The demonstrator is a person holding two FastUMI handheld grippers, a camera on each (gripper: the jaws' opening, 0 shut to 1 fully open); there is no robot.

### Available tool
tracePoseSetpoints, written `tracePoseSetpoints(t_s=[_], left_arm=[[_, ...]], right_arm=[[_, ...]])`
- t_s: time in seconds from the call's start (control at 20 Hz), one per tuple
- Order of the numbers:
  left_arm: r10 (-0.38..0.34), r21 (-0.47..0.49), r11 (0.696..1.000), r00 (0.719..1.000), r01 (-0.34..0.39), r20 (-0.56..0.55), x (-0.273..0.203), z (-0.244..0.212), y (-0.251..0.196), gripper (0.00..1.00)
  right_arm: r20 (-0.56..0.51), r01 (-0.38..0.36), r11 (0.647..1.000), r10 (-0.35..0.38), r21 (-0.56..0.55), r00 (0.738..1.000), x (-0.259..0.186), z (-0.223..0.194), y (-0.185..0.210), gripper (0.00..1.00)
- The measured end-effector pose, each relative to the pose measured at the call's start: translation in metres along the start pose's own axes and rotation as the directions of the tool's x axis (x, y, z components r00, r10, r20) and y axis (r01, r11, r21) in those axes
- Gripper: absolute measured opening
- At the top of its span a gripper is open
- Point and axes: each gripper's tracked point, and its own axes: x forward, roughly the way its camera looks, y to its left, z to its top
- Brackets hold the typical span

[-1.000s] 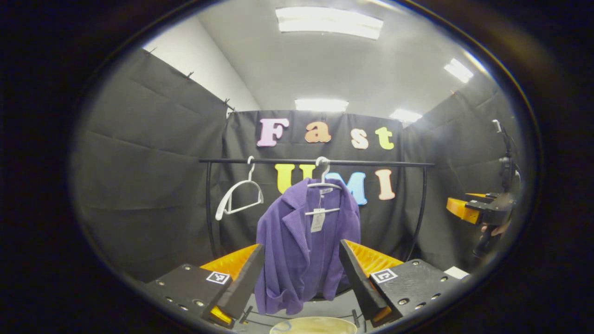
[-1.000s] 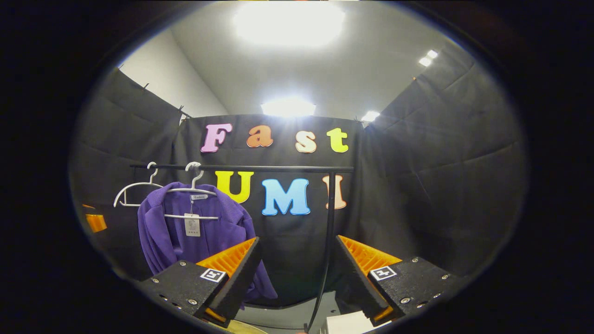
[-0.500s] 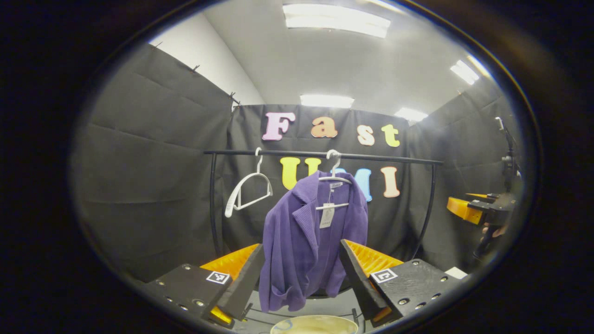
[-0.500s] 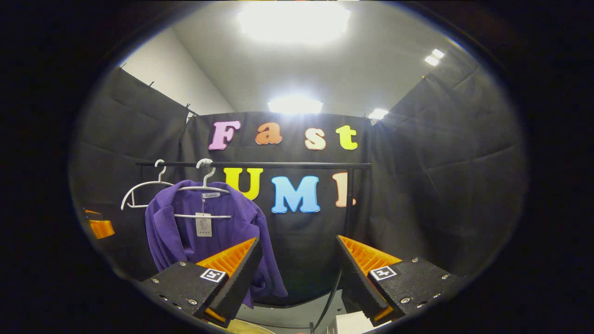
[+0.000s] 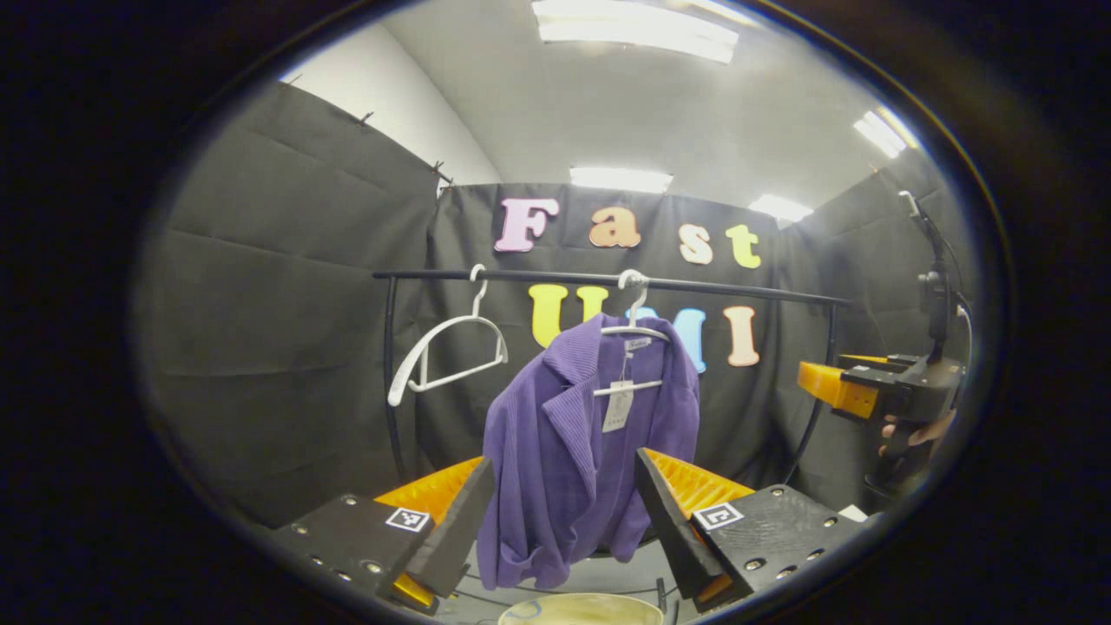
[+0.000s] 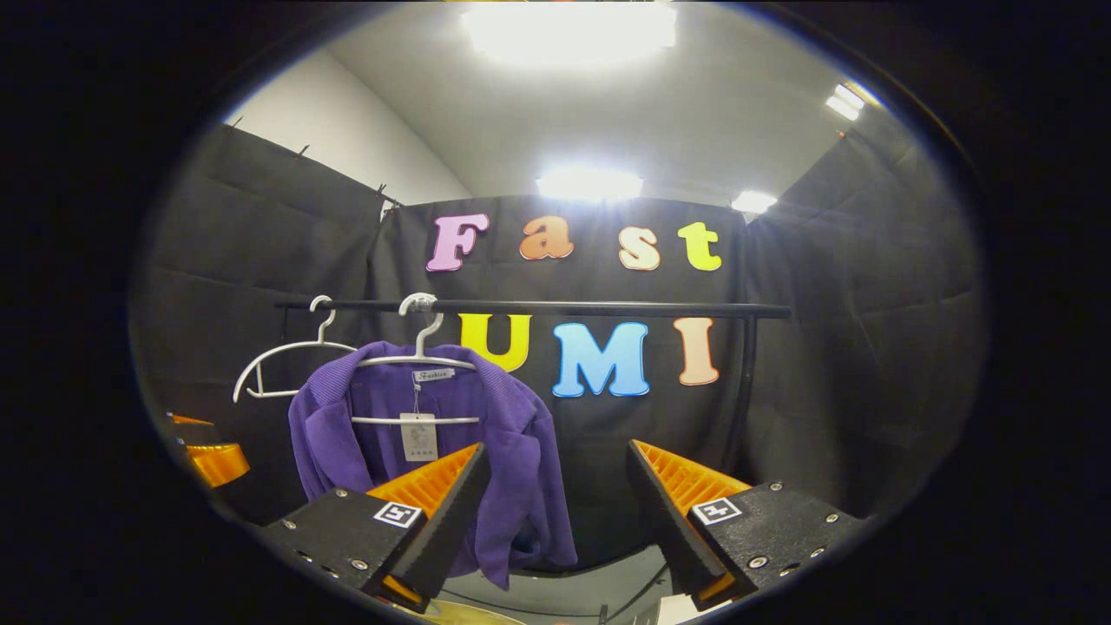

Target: Grasp the clothes on the hanger with both hands and then place them into the laundry hamper below.

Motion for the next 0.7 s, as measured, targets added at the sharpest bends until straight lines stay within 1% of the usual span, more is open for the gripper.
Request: tracePoseSetpoints(t_s=[0.15, 0.2, 0.25, 0.3, 0.4, 0.45, 0.5, 0.55, 0.6, 0.65, 0.7], left_arm=[[0.011, -0.060, 0.998, 0.999, -0.013, -0.031, 0.031, -0.004, -0.012, 0.93], [0.026, -0.071, 0.997, 0.999, -0.029, -0.041, 0.041, -0.005, -0.013, 0.93], [0.048, -0.078, 0.996, 0.997, -0.052, -0.052, 0.054, -0.006, -0.013, 0.93], [0.076, -0.085, 0.993, 0.995, -0.081, -0.060, 0.066, -0.008, -0.013, 0.99], [0.133, -0.090, 0.986, 0.988, -0.140, -0.076, 0.089, -0.013, -0.012, 0.99], [0.160, -0.087, 0.982, 0.983, -0.168, -0.084, 0.101, -0.016, -0.011, 0.93], [0.183, -0.084, 0.978, 0.978, -0.191, -0.095, 0.110, -0.020, -0.012, 0.93], [0.201, -0.079, 0.975, 0.974, -0.210, -0.105, 0.119, -0.024, -0.012, 0.99], [0.222, -0.073, 0.970, 0.969, -0.230, -0.112, 0.128, -0.027, -0.012, 0.99], [0.241, -0.067, 0.966, 0.964, -0.249, -0.114, 0.134, -0.029, -0.012, 0.99], [0.257, -0.062, 0.962, 0.960, -0.265, -0.116, 0.141, -0.031, -0.014, 0.93]], right_arm=[[0.004, -0.056, 0.998, 0.056, 0.003, 0.998, 0.029, 0.004, 0.010, 0.95], [0.001, -0.075, 0.997, 0.075, 0.005, 0.997, 0.040, 0.003, 0.014, 0.97], [0.001, -0.095, 0.995, 0.095, 0.014, 0.995, 0.053, 0.002, 0.018, 0.97], [-0.009, -0.122, 0.992, 0.122, 0.020, 0.993, 0.067, -0.002, 0.023, 0.97], [-0.041, -0.164, 0.986, 0.165, 0.028, 0.985, 0.093, -0.016, 0.032, 0.97], [-0.057, -0.184, 0.982, 0.185, 0.031, 0.981, 0.106, -0.023, 0.037, 0.97], [-0.070, -0.196, 0.980, 0.197, 0.033, 0.978, 0.118, -0.030, 0.040, 0.97], [-0.081, -0.204, 0.978, 0.206, 0.038, 0.975, 0.130, -0.038, 0.042, 0.97], [-0.093, -0.217, 0.975, 0.220, 0.044, 0.971, 0.141, -0.047, 0.046, 0.96], [-0.108, -0.225, 0.973, 0.229, 0.048, 0.967, 0.152, -0.057, 0.047, 0.97], [-0.123, -0.234, 0.971, 0.239, 0.048, 0.963, 0.164, -0.066, 0.049, 0.97]])
